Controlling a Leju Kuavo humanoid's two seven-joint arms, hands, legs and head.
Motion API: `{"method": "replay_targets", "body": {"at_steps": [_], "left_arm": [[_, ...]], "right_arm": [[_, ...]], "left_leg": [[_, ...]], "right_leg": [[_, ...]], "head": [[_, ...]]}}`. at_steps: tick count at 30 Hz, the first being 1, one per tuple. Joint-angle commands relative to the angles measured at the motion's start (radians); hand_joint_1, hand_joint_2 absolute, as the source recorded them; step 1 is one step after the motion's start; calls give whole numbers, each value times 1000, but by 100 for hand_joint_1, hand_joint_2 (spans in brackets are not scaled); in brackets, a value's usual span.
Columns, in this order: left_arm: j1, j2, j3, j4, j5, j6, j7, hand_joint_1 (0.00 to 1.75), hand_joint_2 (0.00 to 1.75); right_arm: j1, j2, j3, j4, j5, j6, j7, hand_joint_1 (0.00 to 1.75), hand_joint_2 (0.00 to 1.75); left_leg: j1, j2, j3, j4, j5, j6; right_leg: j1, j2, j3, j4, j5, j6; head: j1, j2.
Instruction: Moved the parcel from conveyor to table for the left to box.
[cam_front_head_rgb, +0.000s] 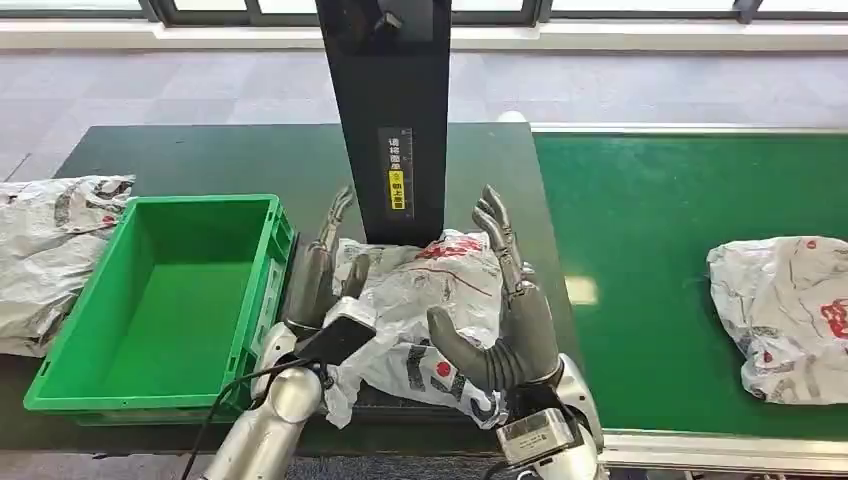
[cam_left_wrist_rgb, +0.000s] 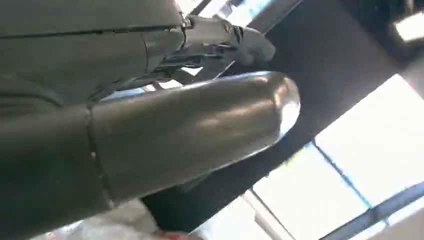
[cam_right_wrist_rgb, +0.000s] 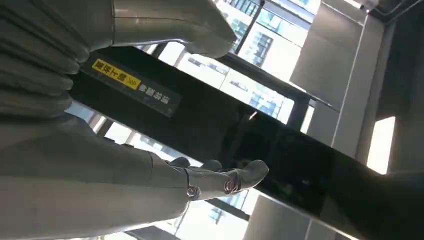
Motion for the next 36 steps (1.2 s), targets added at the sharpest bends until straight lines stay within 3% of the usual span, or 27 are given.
{"method": "replay_targets", "body": {"at_steps": [1,2,4,9,17,32,33,34,36], "left_arm": [[-60,37,-52,165,-97,-27,13,0,0],[-63,40,-68,201,-163,-16,19,0,175],[-66,48,-89,242,-232,26,21,0,175],[-85,83,-167,426,-410,-69,106,0,175],[-142,66,-189,646,-512,-94,200,0,175],[-163,67,-182,709,-543,-111,222,0,175],[-167,69,-182,717,-546,-103,216,58,175],[-175,67,-180,729,-548,-85,191,175,175],[-182,63,-169,702,-541,-27,153,175,175]], "right_arm": [[10,-52,-14,-43,-16,-16,2,0,175],[17,-62,-17,-54,-34,-21,2,0,175],[20,-75,-24,-62,-48,-17,2,0,175],[-23,-96,-31,-41,-97,12,2,0,175],[-73,-67,-34,1,-93,46,2,0,175],[-87,-47,-42,16,-81,68,2,0,175],[-87,-47,-42,19,-81,66,2,0,175],[-86,-50,-41,19,-85,61,2,0,175],[-71,-56,-42,6,-86,46,2,0,175]], "left_leg": [[0,-1,2,-2,0,1],[0,-1,2,-2,0,1],[0,-3,3,-2,1,1],[-1,-2,4,-3,1,1],[0,0,2,-2,0,2],[0,2,4,-2,0,2],[-1,1,5,-2,0,2],[0,1,5,-1,0,2],[-1,0,5,-2,1,3]], "right_leg": [[0,-2,3,-2,0,0],[0,-2,3,-2,0,0],[0,-4,4,-3,0,1],[0,-3,4,-3,0,1],[0,-1,3,-3,1,1],[0,-1,6,-2,1,1],[0,-2,6,-2,1,2],[0,-2,8,-2,0,2],[0,-3,8,-2,1,2]], "head": [[0,0],[0,0],[0,0],[0,0],[0,0],[0,0],[0,0],[0,0],[0,0]]}}
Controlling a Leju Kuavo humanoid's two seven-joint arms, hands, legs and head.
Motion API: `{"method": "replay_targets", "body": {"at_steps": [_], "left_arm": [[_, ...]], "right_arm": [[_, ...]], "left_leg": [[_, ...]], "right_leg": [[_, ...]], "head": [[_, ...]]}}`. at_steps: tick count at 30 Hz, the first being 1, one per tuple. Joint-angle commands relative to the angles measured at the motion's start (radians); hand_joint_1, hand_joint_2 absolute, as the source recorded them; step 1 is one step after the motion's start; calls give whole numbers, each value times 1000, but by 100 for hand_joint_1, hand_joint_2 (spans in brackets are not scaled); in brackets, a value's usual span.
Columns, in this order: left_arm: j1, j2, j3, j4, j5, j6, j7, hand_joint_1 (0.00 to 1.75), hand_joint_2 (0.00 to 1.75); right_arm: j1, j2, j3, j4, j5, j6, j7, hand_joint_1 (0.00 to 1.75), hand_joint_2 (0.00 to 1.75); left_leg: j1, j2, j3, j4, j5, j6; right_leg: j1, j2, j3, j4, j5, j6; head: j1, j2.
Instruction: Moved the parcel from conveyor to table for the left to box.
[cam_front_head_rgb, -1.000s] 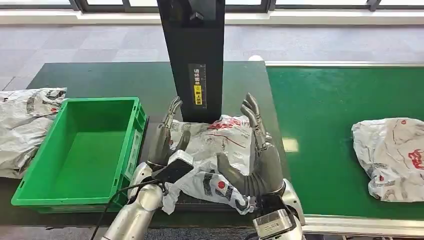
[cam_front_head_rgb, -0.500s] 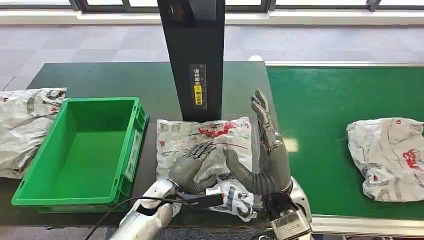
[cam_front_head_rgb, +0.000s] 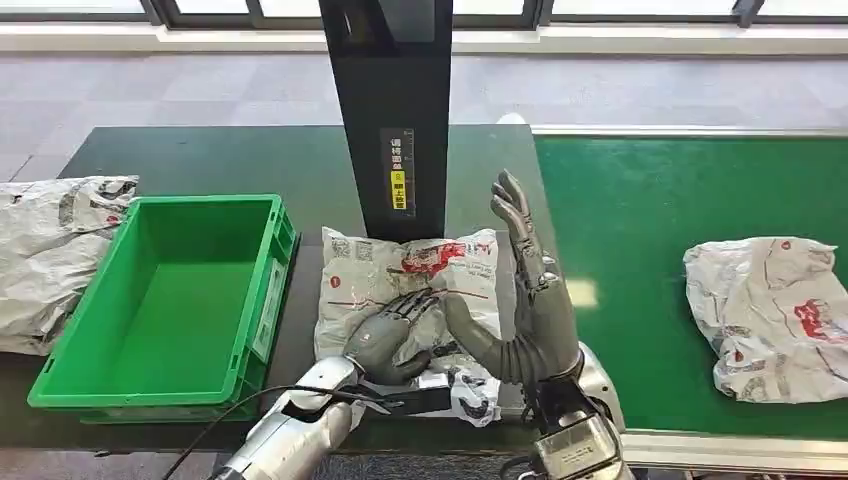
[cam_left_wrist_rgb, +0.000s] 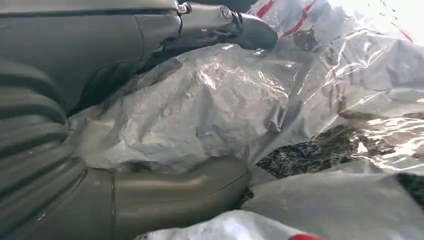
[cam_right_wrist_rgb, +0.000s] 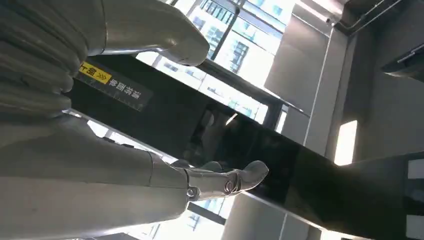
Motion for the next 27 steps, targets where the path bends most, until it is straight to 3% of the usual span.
{"method": "replay_targets", "body": {"at_steps": [1,5,17,27], "left_arm": [[-51,20,-20,91,-6,83,-65,175,175],[-45,6,-11,-42,-6,81,-81,175,175],[-29,5,-5,-61,-2,113,-107,175,175],[68,5,23,-331,6,207,-145,175,175]], "right_arm": [[-14,-11,-43,51,-4,-21,2,0,175],[-6,-7,-54,42,2,-14,2,0,175],[-6,-6,-53,45,3,-16,2,0,175],[-1,-17,-31,39,2,-25,2,0,175]], "left_leg": [[0,1,1,-2,2,2],[0,0,0,0,3,2],[0,0,-1,-2,3,3],[0,1,-4,-1,3,3]], "right_leg": [[1,0,1,-2,2,0],[1,-1,0,0,2,0],[0,-1,-1,-2,3,1],[0,-1,-4,-2,3,1]], "head": [[0,0],[0,0],[0,0],[0,0]]}}
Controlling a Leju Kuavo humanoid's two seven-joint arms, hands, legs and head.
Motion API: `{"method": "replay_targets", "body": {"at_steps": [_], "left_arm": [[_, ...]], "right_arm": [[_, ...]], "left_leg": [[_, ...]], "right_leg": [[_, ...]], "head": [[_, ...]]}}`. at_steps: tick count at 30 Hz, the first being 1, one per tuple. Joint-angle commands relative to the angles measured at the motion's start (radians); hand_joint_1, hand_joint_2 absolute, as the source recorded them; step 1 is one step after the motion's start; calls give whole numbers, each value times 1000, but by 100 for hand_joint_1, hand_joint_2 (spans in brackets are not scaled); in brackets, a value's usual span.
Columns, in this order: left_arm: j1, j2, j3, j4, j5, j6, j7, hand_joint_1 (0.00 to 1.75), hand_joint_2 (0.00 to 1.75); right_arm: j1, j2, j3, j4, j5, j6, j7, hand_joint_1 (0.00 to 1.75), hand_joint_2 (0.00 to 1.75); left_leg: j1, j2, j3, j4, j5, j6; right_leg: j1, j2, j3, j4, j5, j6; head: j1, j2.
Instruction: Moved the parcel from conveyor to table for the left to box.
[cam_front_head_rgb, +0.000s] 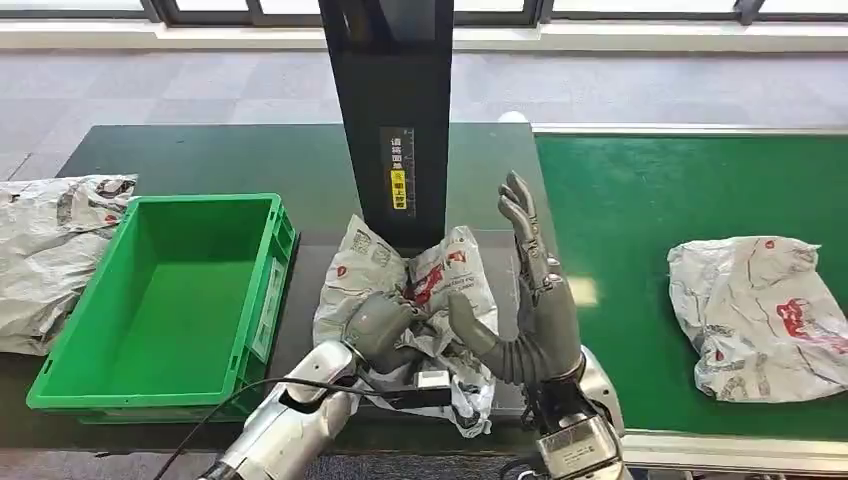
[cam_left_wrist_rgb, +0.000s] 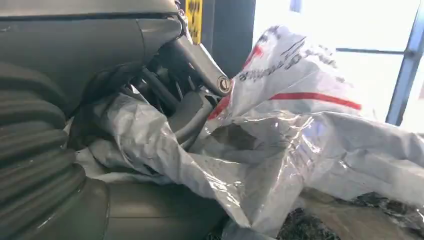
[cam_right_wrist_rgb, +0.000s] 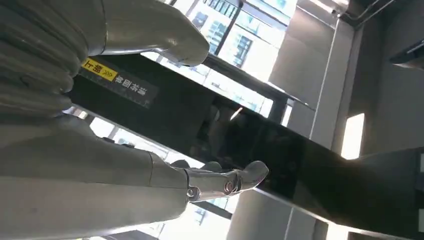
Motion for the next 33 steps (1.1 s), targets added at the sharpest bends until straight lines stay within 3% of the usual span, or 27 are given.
{"method": "replay_targets", "body": {"at_steps": [1,3,21,24,25,26,32,33], "left_arm": [[81,14,27,-213,12,98,-24,175,175],[127,18,40,-302,46,206,-74,175,175],[183,10,80,-468,79,301,-96,175,175],[187,12,171,-532,73,420,-54,175,175],[210,-54,348,-664,-19,420,-71,175,175],[205,-38,381,-648,23,420,-114,175,175],[199,-25,399,-635,52,420,-139,175,175],[202,-59,430,-653,36,420,-153,175,175]], "right_arm": [[-10,-18,-28,33,4,7,1,0,175],[3,-23,-24,22,3,2,1,0,175],[6,-6,-26,23,5,20,1,0,175],[7,8,-29,25,15,27,1,0,175],[2,12,-28,32,15,31,1,0,175],[-3,15,-27,38,16,30,1,0,175],[-6,16,-26,42,16,28,1,0,175],[-5,14,-26,41,14,28,1,0,175]], "left_leg": [[0,2,1,-1,0,1],[0,2,1,-1,0,1],[0,1,1,-2,-1,1],[0,2,1,-1,-1,1],[0,3,0,0,-1,0],[1,4,-2,1,-2,0],[0,3,0,-1,-1,0],[0,2,0,-1,-1,0]], "right_leg": [[0,1,1,-1,0,0],[0,1,1,-2,0,0],[0,0,1,-2,0,0],[0,0,1,-2,0,0],[0,2,-1,0,0,0],[1,4,-3,1,0,0],[1,2,0,-1,0,0],[1,1,-1,-1,0,0]], "head": [[0,0],[0,0],[0,0],[0,0],[0,0],[0,0],[0,0],[0,0]]}}
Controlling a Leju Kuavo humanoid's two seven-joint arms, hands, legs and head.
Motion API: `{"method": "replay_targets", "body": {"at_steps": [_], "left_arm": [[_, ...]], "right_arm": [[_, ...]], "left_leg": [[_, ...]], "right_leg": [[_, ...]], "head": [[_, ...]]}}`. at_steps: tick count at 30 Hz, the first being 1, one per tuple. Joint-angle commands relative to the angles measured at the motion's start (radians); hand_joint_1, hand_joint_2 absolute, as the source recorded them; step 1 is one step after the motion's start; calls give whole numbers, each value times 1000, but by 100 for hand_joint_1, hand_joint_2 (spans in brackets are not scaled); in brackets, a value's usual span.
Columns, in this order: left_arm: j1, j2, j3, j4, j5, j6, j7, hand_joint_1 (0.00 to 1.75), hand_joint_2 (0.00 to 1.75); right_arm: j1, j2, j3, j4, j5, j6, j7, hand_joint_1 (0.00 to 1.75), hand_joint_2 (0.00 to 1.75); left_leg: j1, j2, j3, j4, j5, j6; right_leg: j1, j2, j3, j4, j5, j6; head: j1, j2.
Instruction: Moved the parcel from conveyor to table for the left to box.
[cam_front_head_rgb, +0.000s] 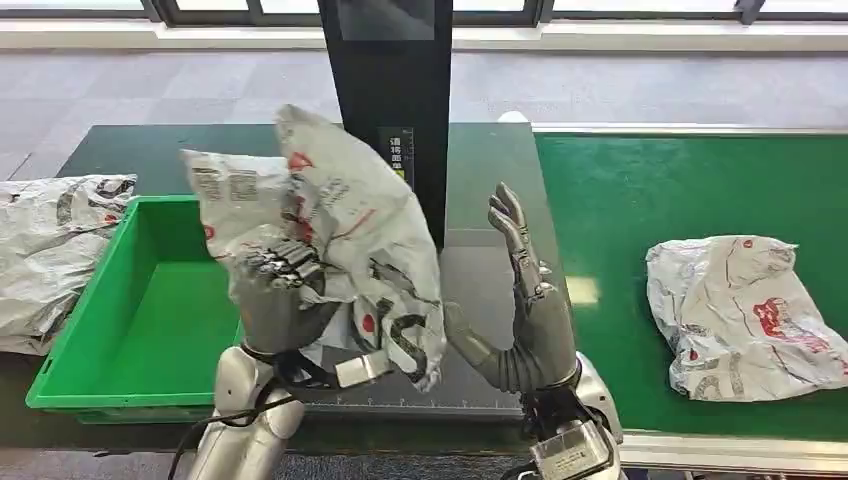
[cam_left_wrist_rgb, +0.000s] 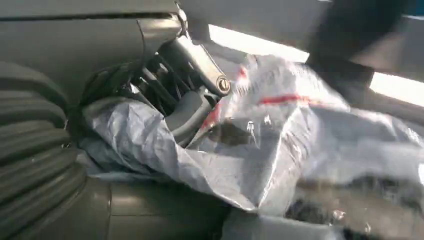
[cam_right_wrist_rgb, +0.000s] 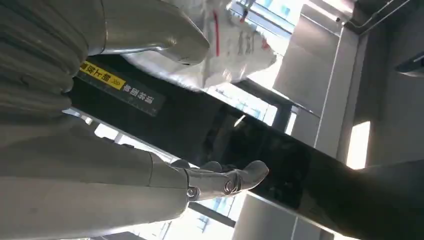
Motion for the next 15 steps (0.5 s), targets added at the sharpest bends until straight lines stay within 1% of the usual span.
{"method": "replay_targets", "body": {"at_steps": [1,2,3,4,5,6,7,8,9,10,11,12,13,14,15], "left_arm": [[-17,-100,326,-102,16,-2,-82,175,175],[-41,-108,404,-91,55,-2,-121,175,175],[-70,-106,477,-76,89,-2,-148,175,175],[-122,-84,579,-48,146,-2,-175,175,175],[-154,-55,626,-14,181,-2,-175,175,175],[-172,-38,651,6,198,-2,-175,175,175],[-191,-25,682,11,230,-2,-175,175,175],[-228,18,717,71,281,-2,-163,175,175],[-252,53,730,106,301,-2,-140,175,175],[-285,94,752,143,322,-2,-118,175,175],[-307,108,774,168,305,-2,-94,175,175],[-342,128,804,206,267,-2,-45,175,175],[-374,158,822,247,255,-2,-27,175,175],[-412,176,859,305,159,-2,51,175,175],[-425,194,850,360,108,-22,108,175,175]], "right_arm": [[-32,9,-24,46,-7,4,2,0,175],[-34,7,-21,51,-10,1,2,0,175],[-37,4,-15,56,-15,-2,2,0,175],[-47,-2,-3,68,-28,-7,2,0,175],[-55,-5,4,77,-34,-11,2,0,175],[-59,-6,7,81,-35,-15,2,0,175],[-63,-7,10,86,-36,-15,2,0,175],[-74,-7,13,95,-40,-12,2,0,175],[-80,-6,15,99,-41,-11,2,0,175],[-89,-5,16,105,-47,-6,2,0,175],[-94,-5,17,107,-50,-1,2,0,175],[-101,-4,20,112,-53,6,2,0,175],[-111,2,19,121,-54,12,2,0,175],[-120,13,13,129,-52,28,2,0,175],[-122,20,8,130,-46,33,2,0,175]], "left_leg": [[0,2,1,-1,0,1],[0,1,-1,1,0,1],[0,3,0,0,0,1],[1,5,1,0,-1,1],[0,4,0,-1,0,1],[0,7,1,-1,0,1],[0,5,1,-1,0,0],[1,6,1,-1,1,0],[1,3,1,-1,0,0],[0,6,3,-3,1,-1],[0,3,1,-2,1,-1],[0,4,3,-3,2,-1],[1,2,1,-1,2,-2],[2,2,1,-2,3,-2],[3,3,1,-2,3,-2]], "right_leg": [[0,1,1,-1,1,0],[1,1,0,0,0,0],[0,2,0,-1,1,1],[1,4,0,-1,1,0],[1,4,0,-1,1,0],[0,6,0,-1,2,0],[0,4,0,-1,2,0],[0,5,0,-1,2,-1],[0,3,0,-1,1,-1],[0,5,1,-1,2,-2],[0,2,0,0,1,-1],[0,3,1,-1,2,-2],[0,2,0,0,1,-1],[1,2,0,0,2,-2],[2,3,0,0,2,-2]], "head": [[0,0],[0,0],[0,0],[0,0],[0,0],[0,0],[0,0],[0,0],[0,0],[0,0],[0,0],[0,0],[0,0],[0,0],[0,0]]}}
